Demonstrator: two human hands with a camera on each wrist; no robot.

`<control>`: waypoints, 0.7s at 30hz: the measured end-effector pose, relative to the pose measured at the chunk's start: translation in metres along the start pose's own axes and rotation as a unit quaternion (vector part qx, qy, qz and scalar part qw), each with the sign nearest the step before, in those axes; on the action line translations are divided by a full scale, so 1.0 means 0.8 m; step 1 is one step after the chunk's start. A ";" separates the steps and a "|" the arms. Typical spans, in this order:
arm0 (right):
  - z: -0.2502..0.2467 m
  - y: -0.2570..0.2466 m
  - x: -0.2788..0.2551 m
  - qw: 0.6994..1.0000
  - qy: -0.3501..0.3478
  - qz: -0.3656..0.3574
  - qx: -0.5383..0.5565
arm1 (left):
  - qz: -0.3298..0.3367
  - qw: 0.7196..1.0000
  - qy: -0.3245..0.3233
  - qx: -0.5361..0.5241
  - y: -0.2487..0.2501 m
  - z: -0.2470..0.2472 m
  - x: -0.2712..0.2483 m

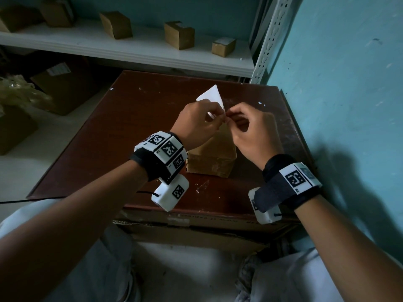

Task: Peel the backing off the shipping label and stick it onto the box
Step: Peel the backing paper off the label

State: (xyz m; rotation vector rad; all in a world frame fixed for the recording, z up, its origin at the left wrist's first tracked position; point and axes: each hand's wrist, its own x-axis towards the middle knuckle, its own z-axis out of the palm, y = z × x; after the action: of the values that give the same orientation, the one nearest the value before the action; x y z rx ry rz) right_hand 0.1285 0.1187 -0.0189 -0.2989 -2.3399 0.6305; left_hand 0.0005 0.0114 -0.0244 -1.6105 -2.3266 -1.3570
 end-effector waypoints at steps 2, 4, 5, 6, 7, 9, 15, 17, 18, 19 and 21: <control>0.000 0.000 0.000 1.000 0.001 0.000 0.004 | 0.004 1.000 0.005 0.006 -0.001 0.000 0.000; -0.001 0.000 0.000 1.000 0.000 -0.001 0.003 | 0.018 1.000 0.004 0.019 -0.001 -0.001 0.000; -0.001 0.000 0.000 1.000 -0.002 -0.001 -0.001 | 0.024 0.999 0.001 0.026 -0.002 -0.001 0.000; 0.000 0.000 0.000 1.000 -0.003 -0.002 -0.005 | 0.029 0.999 -0.002 0.033 -0.002 0.000 -0.001; 0.000 0.001 -0.001 1.000 -0.003 -0.003 -0.011 | 0.033 0.999 -0.002 0.038 -0.002 0.000 -0.001; 0.001 0.003 -0.001 1.000 -0.003 -0.005 -0.023 | 0.038 0.998 -0.001 0.039 -0.002 0.001 -0.002; 0.004 0.006 -0.001 0.999 -0.008 -0.002 -0.046 | 0.041 0.999 -0.001 0.031 -0.002 0.001 -0.001; 0.004 0.005 -0.001 0.999 -0.007 0.001 -0.047 | 0.045 0.999 -0.001 0.025 -0.002 0.001 -0.001; 0.004 0.005 -0.001 0.999 -0.005 0.003 -0.047 | 0.047 0.999 0.000 0.022 -0.003 0.002 -0.001; 0.004 0.005 0.000 0.999 -0.004 0.005 -0.047 | 0.044 0.999 -0.001 0.020 -0.003 0.002 -0.001; 0.004 0.005 0.000 0.999 -0.003 0.008 -0.045 | 0.035 0.999 -0.002 0.019 -0.004 0.002 0.000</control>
State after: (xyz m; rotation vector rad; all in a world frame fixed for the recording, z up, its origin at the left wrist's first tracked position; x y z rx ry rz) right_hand 0.1266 0.1210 -0.0232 -0.3577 -2.3777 0.5357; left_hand -0.0011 0.0123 -0.0273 -1.6679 -2.2614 -1.2900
